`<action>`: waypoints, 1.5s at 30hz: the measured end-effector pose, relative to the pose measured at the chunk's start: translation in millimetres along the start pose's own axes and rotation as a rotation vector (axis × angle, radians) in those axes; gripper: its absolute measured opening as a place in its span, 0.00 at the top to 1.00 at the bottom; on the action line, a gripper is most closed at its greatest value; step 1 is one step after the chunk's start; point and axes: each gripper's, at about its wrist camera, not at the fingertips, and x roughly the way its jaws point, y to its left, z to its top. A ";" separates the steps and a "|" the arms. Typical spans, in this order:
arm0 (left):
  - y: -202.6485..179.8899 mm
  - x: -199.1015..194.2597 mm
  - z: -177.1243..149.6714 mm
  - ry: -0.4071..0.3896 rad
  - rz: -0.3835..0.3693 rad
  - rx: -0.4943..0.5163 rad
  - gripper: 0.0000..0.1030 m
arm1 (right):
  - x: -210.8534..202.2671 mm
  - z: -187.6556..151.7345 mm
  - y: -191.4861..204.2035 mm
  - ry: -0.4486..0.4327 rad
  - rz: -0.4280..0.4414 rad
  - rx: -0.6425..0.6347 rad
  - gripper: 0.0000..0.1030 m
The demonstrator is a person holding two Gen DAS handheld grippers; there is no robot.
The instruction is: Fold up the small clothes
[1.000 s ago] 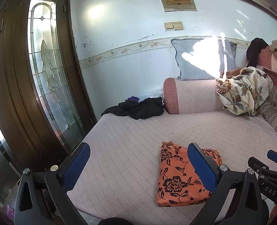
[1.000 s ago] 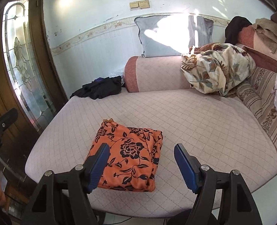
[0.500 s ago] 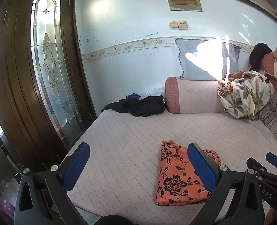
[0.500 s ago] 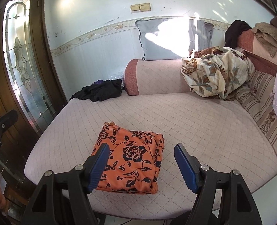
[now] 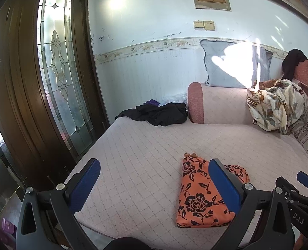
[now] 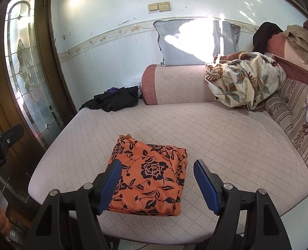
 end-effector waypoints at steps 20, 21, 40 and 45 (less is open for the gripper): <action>5.5 6.5 -2.1 0.009 0.006 -0.004 0.00 | 5.5 -3.2 6.7 0.013 0.009 -0.007 0.27; 6.1 7.0 -2.5 0.010 0.007 -0.004 0.00 | 6.2 -3.2 7.2 0.014 0.009 -0.009 0.27; 16.7 11.7 -4.1 0.012 0.026 -0.029 0.00 | 14.3 -5.1 16.5 0.031 0.018 -0.025 0.27; 17.5 12.5 -4.2 0.011 0.027 -0.031 0.00 | 14.0 -5.0 16.7 0.031 0.019 -0.025 0.27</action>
